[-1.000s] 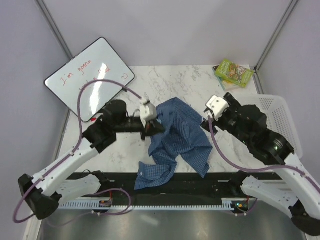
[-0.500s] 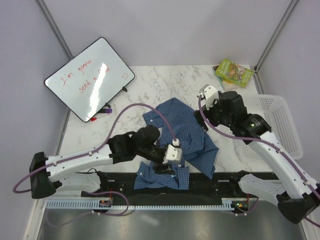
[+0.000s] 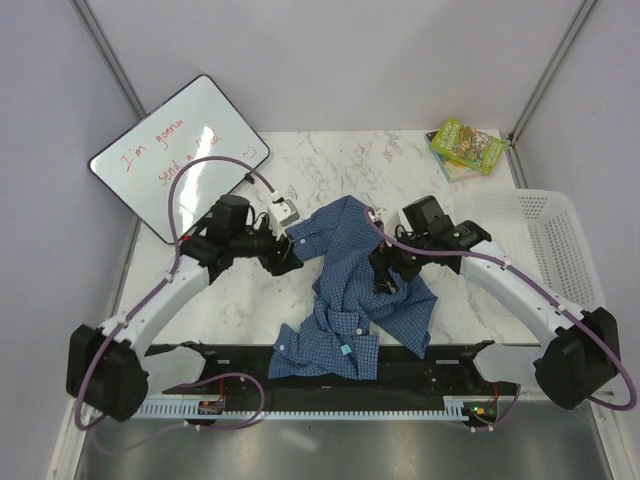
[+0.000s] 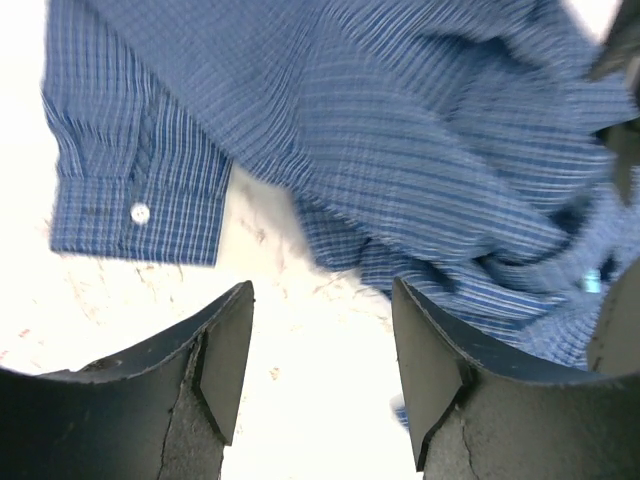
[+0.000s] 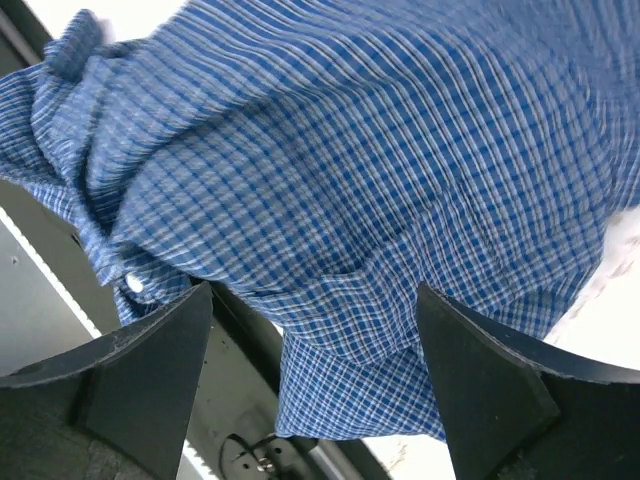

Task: Fold and stack the long sleeve shirts
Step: Flatten the shirt out

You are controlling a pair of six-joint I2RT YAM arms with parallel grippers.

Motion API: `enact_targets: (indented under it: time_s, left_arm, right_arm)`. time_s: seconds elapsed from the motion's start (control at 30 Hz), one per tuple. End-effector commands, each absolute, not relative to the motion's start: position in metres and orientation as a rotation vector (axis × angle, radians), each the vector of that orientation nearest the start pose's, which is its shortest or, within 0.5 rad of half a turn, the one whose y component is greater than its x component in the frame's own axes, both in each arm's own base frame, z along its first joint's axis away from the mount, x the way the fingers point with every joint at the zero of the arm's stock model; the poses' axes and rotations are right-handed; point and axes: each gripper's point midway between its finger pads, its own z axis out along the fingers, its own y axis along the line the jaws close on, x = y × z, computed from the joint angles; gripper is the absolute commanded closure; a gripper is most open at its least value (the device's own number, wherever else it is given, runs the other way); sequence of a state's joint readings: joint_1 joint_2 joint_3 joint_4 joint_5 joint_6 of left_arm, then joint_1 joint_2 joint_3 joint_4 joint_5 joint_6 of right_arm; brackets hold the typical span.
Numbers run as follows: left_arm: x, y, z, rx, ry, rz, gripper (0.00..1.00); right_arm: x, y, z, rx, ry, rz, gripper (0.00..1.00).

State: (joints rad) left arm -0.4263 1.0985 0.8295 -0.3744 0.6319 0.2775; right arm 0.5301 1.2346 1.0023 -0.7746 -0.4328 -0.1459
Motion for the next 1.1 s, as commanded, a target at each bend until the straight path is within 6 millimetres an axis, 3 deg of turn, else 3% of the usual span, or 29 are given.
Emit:
enact_targets:
  time_s: [0.0, 0.07, 0.1, 0.17, 0.2, 0.23, 0.27, 0.3, 0.33, 0.37, 0.4, 0.43, 0.47, 0.5, 0.53, 0.57, 0.6, 0.63, 0.67, 0.7, 0.8, 0.9, 1.0, 1.03, 1.07]
  left_arm:
    - [0.305, -0.223, 0.165, 1.048, 1.934, -0.69, 0.35]
    - [0.326, -0.229, 0.157, 1.083, 1.961, -0.666, 0.34]
    - [0.344, -0.24, 0.154, 1.113, 1.956, -0.678, 0.24]
    - [0.362, -0.252, 0.15, 1.152, 1.944, -0.642, 0.11]
    - [0.385, -0.261, 0.164, 1.142, 1.912, -0.595, 0.11]
    - [0.397, -0.27, 0.14, 1.152, 1.962, -0.595, 0.09]
    - [0.407, -0.277, 0.132, 1.147, 1.981, -0.593, 0.08]
    - [0.43, -0.285, 0.148, 1.123, 1.945, -0.558, 0.07]
    - [0.44, -0.295, 0.117, 1.134, 2.002, -0.557, 0.05]
    - [0.447, -0.3, 0.109, 1.126, 2.027, -0.543, 0.05]
    - [0.466, -0.31, 0.125, 1.115, 1.988, -0.506, 0.05]
    - [0.467, -0.323, 0.117, 1.141, 1.991, -0.498, 0.05]
    - [0.472, -0.329, 0.094, 1.177, 2.012, -0.462, 0.04]
    - [0.486, -0.333, 0.098, 1.174, 2.0, -0.376, 0.04]
    - [0.485, -0.345, 0.094, 1.205, 1.991, -0.34, 0.04]
    - [0.487, -0.348, 0.069, 1.237, 2.024, -0.309, 0.04]
    - [0.493, -0.353, 0.078, 1.231, 2.019, -0.291, 0.04]
    - [0.494, -0.355, 0.074, 1.219, 2.036, -0.299, 0.04]
    - [0.495, -0.355, 0.057, 1.23, 2.067, -0.296, 0.04]
    - [0.5, -0.358, 0.063, 1.221, 2.064, -0.29, 0.04]
    - [0.493, -0.35, 0.044, 1.249, 2.127, -0.282, 0.05]
    - [0.485, -0.342, 0.029, 1.255, 2.177, -0.299, 0.11]
    - [0.474, -0.337, 0.018, 1.261, 2.236, -0.348, 0.32]
    - [0.475, -0.333, 0.021, 1.242, 2.248, -0.358, 0.57]
    - [0.476, -0.33, 0.026, 1.223, 2.252, -0.377, 0.73]
  right_arm:
    - [0.236, 0.182, 0.131, -0.752, 2.491, 0.652, 0.1]
    - [0.247, 0.169, 0.126, -0.624, 2.563, 0.648, 0.11]
    - [0.255, 0.154, 0.119, -0.476, 2.624, 0.655, 0.11]
    - [0.256, 0.146, 0.112, -0.385, 2.659, 0.681, 0.11]
    - [0.259, 0.14, 0.109, -0.316, 2.673, 0.678, 0.1]
    - [0.258, 0.138, 0.106, -0.28, 2.686, 0.696, 0.1]
    - [0.254, 0.136, 0.1, -0.25, 2.704, 0.716, 0.1]
    - [0.254, 0.134, 0.098, -0.218, 2.711, 0.727, 0.1]
    - [0.254, 0.133, 0.097, -0.192, 2.716, 0.73, 0.1]
    - [0.252, 0.134, 0.097, -0.193, 2.714, 0.754, 0.11]
    - [0.251, 0.135, 0.099, -0.203, 2.703, 0.763, 0.11]
    - [0.252, 0.135, 0.1, -0.206, 2.698, 0.758, 0.12]
    - [0.253, 0.133, 0.098, -0.204, 2.699, 0.742, 0.12]
    - [0.253, 0.132, 0.097, -0.21, 2.701, 0.734, 0.12]
    - [0.253, 0.129, 0.096, -0.211, 2.704, 0.721, 0.13]
    - [0.253, 0.128, 0.095, -0.203, 2.707, 0.722, 0.13]
    - [0.252, 0.128, 0.096, -0.198, 2.706, 0.73, 0.14]
    - [0.252, 0.127, 0.098, -0.197, 2.703, 0.731, 0.14]
    - [0.252, 0.126, 0.097, -0.189, 2.709, 0.73, 0.14]
    - [0.252, 0.124, 0.097, -0.182, 2.707, 0.72, 0.14]
    - [0.257, 0.125, 0.09, -0.155, 2.71, 0.725, 0.14]
    - [0.27, 0.128, 0.082, -0.166, 2.696, 0.737, 0.14]
    - [0.285, 0.128, 0.07, -0.171, 2.724, 0.726, 0.16]
    - [0.288, 0.129, 0.07, -0.182, 2.726, 0.734, 0.16]
    - [0.293, 0.132, 0.076, -0.211, 2.712, 0.755, 0.17]
